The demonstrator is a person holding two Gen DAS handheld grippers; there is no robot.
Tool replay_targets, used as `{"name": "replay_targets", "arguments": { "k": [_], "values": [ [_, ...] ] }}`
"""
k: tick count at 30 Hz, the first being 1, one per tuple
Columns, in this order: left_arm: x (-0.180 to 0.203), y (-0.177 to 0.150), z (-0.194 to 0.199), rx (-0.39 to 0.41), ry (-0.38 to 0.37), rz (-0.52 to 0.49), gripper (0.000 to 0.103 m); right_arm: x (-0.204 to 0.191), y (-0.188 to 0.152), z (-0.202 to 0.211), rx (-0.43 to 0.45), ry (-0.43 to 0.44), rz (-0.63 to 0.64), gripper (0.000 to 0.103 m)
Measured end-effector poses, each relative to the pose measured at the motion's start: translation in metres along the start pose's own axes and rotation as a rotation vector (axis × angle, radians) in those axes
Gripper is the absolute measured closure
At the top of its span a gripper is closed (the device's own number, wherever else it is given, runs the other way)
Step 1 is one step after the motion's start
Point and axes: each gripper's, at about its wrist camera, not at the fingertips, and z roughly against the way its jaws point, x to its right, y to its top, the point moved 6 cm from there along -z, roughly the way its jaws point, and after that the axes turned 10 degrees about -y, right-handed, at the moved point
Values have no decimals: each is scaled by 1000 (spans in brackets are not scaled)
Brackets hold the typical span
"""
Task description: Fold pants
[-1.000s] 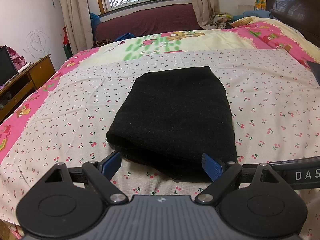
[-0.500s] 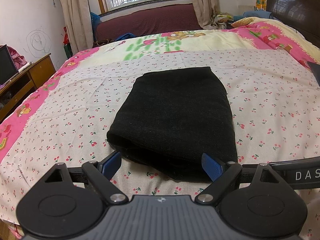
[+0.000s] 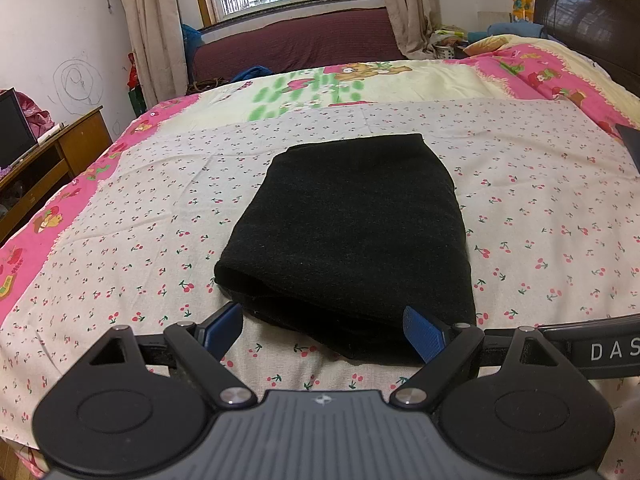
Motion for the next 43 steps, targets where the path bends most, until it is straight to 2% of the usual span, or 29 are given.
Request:
{"name": "replay_targets", "arguments": {
  "k": [43],
  "values": [
    [4, 1, 1, 9, 24, -4, 4, 0, -1, -1, -3, 2, -5, 39]
  ]
}}
